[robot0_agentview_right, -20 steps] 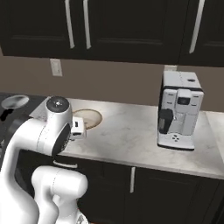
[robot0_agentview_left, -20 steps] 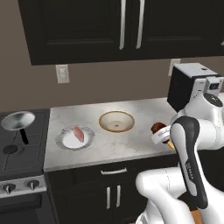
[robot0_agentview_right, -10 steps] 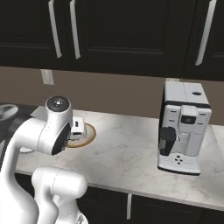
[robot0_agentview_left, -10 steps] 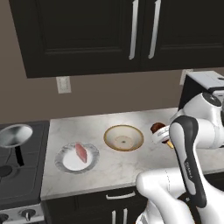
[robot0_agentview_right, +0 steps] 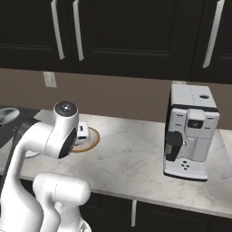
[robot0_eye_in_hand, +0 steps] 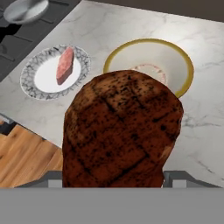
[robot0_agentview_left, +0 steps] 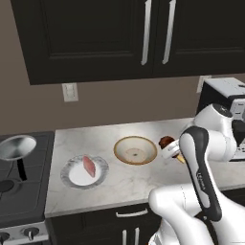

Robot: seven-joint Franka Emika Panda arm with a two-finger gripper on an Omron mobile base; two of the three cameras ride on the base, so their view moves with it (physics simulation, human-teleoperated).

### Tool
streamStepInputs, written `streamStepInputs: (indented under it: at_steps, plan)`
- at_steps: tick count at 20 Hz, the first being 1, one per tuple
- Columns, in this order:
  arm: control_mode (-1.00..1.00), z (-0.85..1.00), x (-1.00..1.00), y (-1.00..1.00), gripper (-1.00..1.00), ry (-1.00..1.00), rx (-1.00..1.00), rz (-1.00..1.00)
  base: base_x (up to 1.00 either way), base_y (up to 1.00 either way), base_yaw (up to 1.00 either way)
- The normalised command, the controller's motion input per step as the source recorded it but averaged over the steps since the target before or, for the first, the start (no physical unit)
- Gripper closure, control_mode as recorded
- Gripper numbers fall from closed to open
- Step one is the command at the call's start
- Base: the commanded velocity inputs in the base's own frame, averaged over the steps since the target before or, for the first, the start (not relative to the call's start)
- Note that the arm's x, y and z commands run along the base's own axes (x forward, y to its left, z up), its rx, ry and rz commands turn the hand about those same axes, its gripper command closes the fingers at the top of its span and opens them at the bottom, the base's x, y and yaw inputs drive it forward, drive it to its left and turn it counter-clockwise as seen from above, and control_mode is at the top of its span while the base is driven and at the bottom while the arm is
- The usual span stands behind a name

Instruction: Place one of the steaks on the plate and the other in the bowl. Then place the bowl in the fridge.

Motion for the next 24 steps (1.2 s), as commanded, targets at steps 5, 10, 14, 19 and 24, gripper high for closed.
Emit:
streamStepInputs:
  at_steps: [5, 10, 14, 19, 24]
  plan:
    - [-1.0, -0.21, 0.58, 0.15, 1.0, 0.06, 0.0, 0.05, 0.0, 0.0, 0.0]
    - [-1.0, -0.04, 0.47, 0.12, 1.0, 0.02, 0.0, 0.0, 0.0, 0.0, 0.0]
    - [-1.0, -0.09, 0.43, 0.1, 1.0, 0.0, 0.0, 0.0, 0.0, 0.0, 0.0]
    - [-1.0, -0.22, 0.36, 0.11, 1.0, 0.0, 0.0, 0.0, 0.0, 0.0, 0.0]
    - [-1.0, -0.24, 0.33, 0.14, 1.0, 0.03, 0.0, 0.0, 0.0, 0.0, 0.0]
